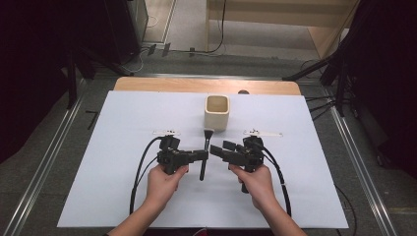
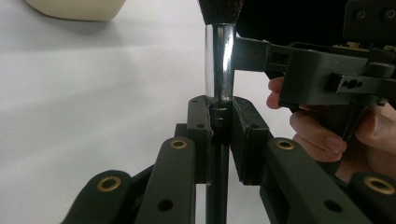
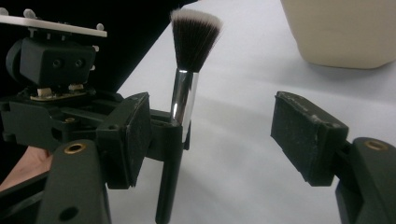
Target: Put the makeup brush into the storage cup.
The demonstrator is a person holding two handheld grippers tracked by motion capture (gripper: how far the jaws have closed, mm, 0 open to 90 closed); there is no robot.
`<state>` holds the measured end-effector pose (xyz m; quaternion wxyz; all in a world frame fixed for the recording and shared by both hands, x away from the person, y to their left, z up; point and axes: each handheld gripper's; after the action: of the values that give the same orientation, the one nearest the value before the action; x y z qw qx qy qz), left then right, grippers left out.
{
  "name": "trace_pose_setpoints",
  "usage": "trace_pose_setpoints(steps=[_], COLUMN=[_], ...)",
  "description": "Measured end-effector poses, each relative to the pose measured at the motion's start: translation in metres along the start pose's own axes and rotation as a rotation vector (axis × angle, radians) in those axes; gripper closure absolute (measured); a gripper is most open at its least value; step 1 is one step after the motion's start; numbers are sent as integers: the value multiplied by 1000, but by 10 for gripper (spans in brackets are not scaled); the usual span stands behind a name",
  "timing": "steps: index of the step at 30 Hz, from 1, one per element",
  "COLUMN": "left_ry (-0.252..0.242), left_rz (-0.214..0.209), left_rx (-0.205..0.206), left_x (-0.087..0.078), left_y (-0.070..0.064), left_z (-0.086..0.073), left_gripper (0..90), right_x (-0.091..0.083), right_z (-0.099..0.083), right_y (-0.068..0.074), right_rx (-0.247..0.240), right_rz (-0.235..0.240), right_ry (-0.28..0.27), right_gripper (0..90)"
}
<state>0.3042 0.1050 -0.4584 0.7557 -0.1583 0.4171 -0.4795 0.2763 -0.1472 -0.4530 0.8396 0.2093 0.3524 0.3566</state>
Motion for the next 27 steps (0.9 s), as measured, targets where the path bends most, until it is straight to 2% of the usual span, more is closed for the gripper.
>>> trace_pose_setpoints(steps=[1,7,18,23,27], left_ry=[1,0,-10,-14,-12], left_rz=[0,-1,11,10,8], left_rx=[3,7,8,4,4], left_x=[1,1,2,2,2], left_y=[-1,-3,-2,-2,-2], left_z=[-1,-2,-3,-3,-4], left_gripper=[793,794,793,793,793], right_x=[1,4,13,19,22], right_z=[0,2,6,10,11], right_y=[0,6,7,8,8], right_rx=[7,-23,32,50,42], right_rz=[2,-19,-3,-8,-17], right_ry=[1,7,26,35,41], right_gripper=[312,327,333,387,439])
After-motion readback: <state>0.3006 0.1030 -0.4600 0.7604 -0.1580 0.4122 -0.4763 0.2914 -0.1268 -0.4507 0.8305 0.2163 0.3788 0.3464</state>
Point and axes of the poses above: each handheld gripper's, and its own axes: x roughly forward along the jaws, z roughly out of its top, y roughly to its left, and after that the axes turned 1 degree about y, right-handed
